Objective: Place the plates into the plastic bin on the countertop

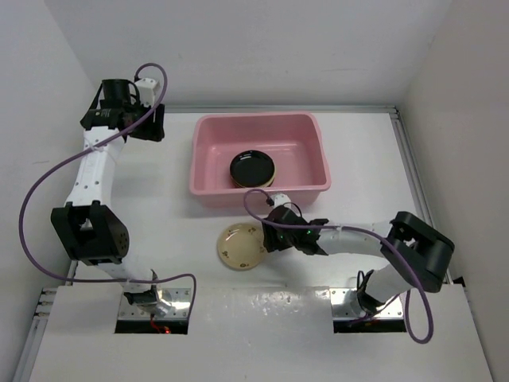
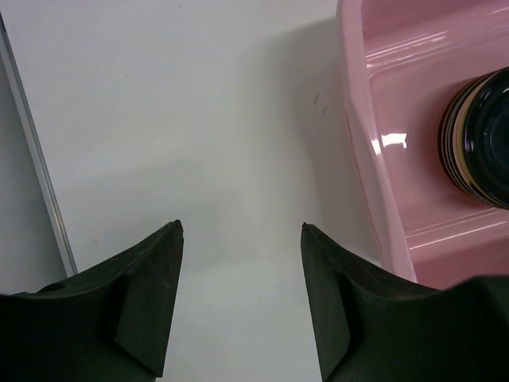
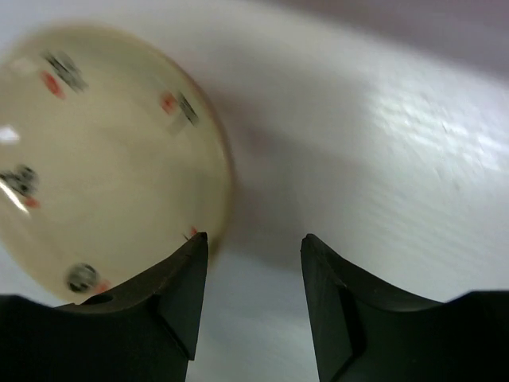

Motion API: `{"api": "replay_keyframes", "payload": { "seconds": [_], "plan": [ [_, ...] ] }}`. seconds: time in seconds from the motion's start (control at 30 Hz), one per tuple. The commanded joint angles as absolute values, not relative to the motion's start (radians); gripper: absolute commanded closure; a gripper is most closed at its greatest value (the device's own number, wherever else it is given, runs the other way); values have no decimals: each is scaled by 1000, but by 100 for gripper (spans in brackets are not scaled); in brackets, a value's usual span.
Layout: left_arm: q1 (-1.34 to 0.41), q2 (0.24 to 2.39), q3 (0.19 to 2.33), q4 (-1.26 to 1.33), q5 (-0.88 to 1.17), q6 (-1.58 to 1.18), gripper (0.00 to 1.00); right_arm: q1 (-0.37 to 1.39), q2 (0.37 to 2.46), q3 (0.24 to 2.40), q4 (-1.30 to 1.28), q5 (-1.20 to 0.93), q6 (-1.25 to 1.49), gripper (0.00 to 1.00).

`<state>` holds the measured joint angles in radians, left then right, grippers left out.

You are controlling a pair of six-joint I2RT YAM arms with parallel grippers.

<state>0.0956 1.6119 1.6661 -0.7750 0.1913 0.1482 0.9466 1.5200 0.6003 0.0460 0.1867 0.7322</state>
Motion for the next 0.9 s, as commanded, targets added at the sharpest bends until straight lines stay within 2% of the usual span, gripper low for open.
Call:
{"api": "replay_keyframes", "payload": {
  "seconds": [0.0,0.17,0.4,0.43,0.47,0.57,0.67,0.87],
  "plan": [
    [106,1577,1661,-761,218,137,37,995,1427,572,-98,288,718,50],
    [106,1577,1671,-761,218,137,37,1005,1445,546,-13,220,741,50],
    [115,1568,1671,-761,227,146,37,1006,1586,583,54,161,770,51],
    [115,1568,1661,-761,227,146,37,1006,1594,574,67,153,776,54],
    [115,1568,1661,-761,227,146,37,1003,1598,568,77,152,775,68],
    [115,1559,1661,-761,227,146,37,1005,1609,552,81,115,758,100],
    [124,1559,1652,-761,236,146,37,1018,1539,560,32,94,698,100],
    [143,1549,1643,-761,236,155,37,1023,1399,747,-93,-26,563,100]
  ]
}}
